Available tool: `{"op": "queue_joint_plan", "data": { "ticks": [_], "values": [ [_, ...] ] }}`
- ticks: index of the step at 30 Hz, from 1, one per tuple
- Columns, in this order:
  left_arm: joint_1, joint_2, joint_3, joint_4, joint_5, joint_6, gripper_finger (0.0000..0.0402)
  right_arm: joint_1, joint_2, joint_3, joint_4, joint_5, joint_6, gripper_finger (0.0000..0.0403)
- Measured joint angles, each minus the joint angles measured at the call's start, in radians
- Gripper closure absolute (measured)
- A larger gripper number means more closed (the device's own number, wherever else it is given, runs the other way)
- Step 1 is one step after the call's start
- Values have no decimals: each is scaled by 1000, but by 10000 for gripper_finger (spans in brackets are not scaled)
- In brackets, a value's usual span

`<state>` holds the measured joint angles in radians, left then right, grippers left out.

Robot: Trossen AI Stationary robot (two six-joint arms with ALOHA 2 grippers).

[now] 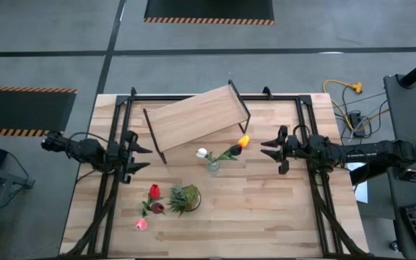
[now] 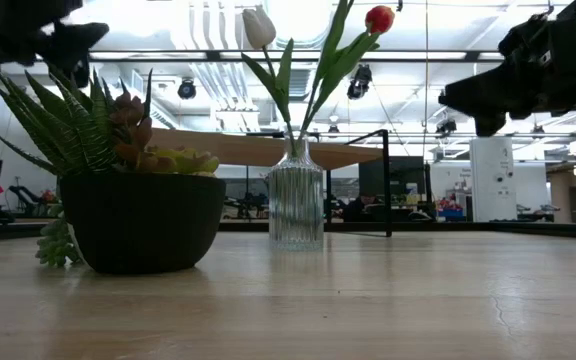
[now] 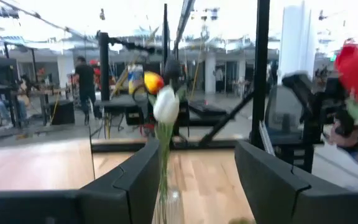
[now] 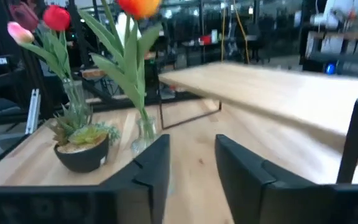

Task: Pick and place flowers into a vace then onto a shelf
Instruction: Put the top transparent vase on the shelf

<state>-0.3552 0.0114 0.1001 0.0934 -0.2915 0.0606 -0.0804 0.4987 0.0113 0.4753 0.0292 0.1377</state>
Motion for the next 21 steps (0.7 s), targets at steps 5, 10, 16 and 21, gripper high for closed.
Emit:
{"op": "queue_joint_plan", "data": {
  "ticks": [5, 10, 16, 21],
  "values": [
    [0, -5, -17, 9, 0, -4, 212, 21, 100, 0, 4, -11, 86, 210],
    [0, 7, 11, -14, -1, -11, 212, 64, 216, 0, 134, -10, 91, 159],
    [0, 17, 36, -15, -1, -14, 212, 156, 339, 0, 271, -8, 67, 126],
    [0, 19, 59, -91, 0, -23, 212, 237, 429, -1, 364, 83, 59, 129]
  ]
}}
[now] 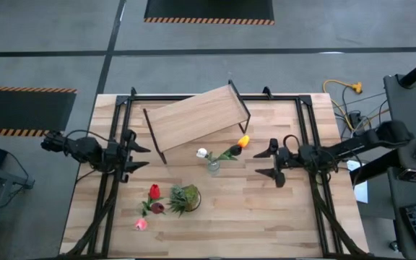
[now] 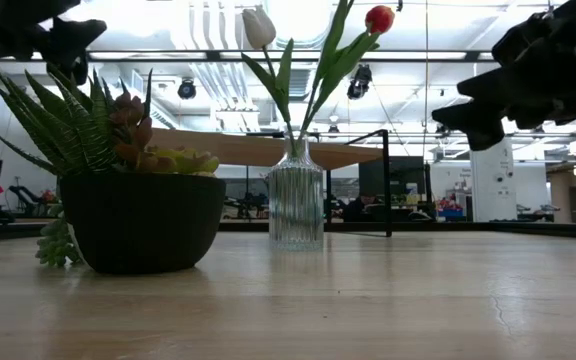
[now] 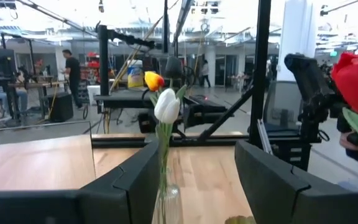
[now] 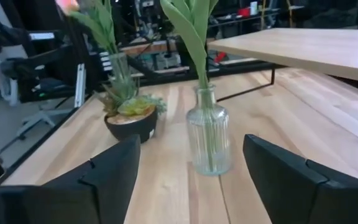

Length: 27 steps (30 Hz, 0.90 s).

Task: Pick and place flowers into a vace then onto a shelf
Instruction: Put the top transparent vase on the shelf

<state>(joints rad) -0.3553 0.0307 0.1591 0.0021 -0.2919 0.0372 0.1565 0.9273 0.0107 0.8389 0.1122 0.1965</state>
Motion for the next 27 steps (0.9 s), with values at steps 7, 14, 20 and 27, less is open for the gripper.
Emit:
{"op": "queue_joint_plan", "data": {
  "ticks": [7, 14, 20, 27],
  "values": [
    [0, 2, 7, -14, 0, -14, 212, 21, 138, 44, 39, 48, -8, 137],
    [0, 2, 5, -31, 0, -14, 212, 20, 325, 166, 34, 50, -50, 129],
    [0, 4, 5, -35, 0, -18, 212, 20, 450, 252, 33, 103, -95, 136],
    [0, 6, 5, -36, 0, -21, 212, 20, 595, 355, 33, 127, -105, 147]
  ]
}}
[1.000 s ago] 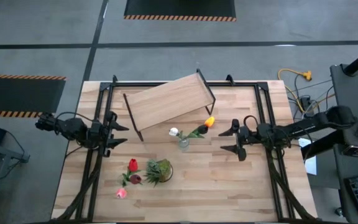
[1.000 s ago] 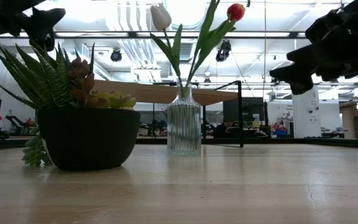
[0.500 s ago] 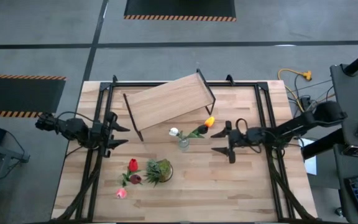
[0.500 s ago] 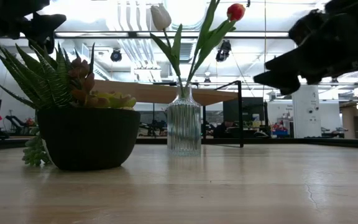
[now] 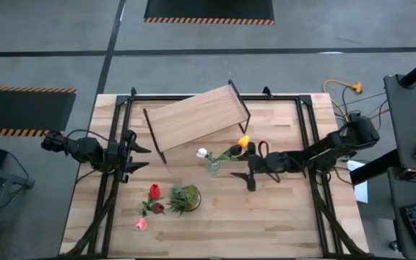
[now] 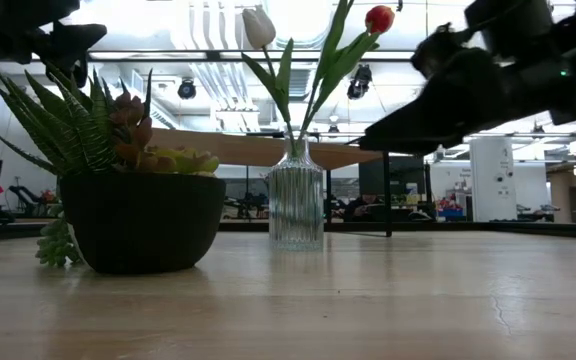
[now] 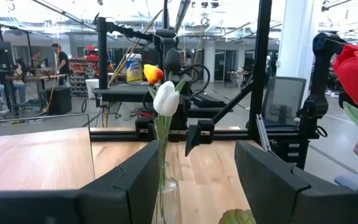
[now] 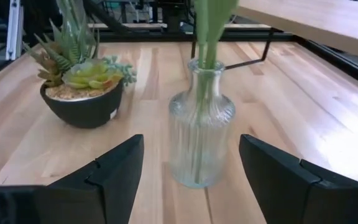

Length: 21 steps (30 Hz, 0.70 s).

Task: Pick and place flowers into a vace then onto a shelf
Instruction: Put the top transparent vase on the shelf

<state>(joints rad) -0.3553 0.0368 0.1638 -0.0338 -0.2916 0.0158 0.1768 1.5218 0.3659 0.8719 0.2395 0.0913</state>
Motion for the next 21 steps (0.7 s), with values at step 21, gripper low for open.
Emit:
{"op": "queue_joint_plan", "data": {
  "ticks": [21],
  "values": [
    [0, 2, -1, -30, 0, 0, 212, -58, 245, 197, 106, 14, 29, 85]
  ]
}}
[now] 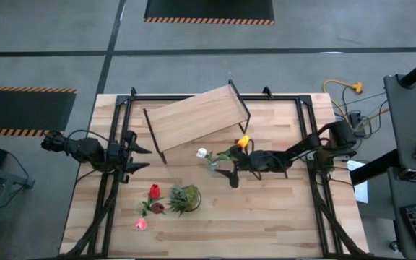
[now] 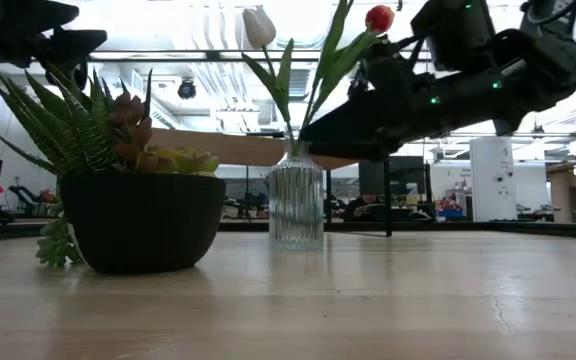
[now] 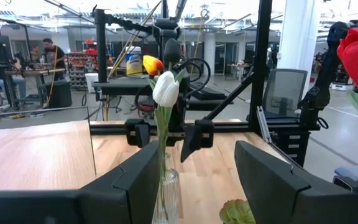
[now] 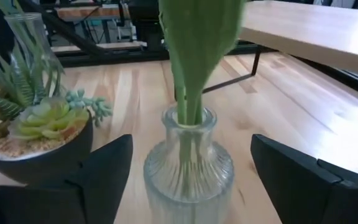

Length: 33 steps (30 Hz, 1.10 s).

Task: Pick and place flowers into a vace then onto a shelf
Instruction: Put the top transparent vase on the shelf

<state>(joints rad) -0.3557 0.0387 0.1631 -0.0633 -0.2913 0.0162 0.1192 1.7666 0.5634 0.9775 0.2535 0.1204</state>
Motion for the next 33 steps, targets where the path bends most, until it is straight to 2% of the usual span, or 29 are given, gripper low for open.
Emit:
{"op": "queue_joint_plan", "data": {
  "ticks": [6, 15, 33],
  "values": [
    [0, 1, 0, -9, 0, 0, 212, 0, 55, 51, 0, 0, 1, 87],
    [0, 1, 0, -13, 0, 0, 212, 0, 64, 72, 1, 2, 7, 122],
    [0, 1, 0, -12, 0, 0, 212, -12, 61, 72, -1, 11, 37, 258]
  ]
}}
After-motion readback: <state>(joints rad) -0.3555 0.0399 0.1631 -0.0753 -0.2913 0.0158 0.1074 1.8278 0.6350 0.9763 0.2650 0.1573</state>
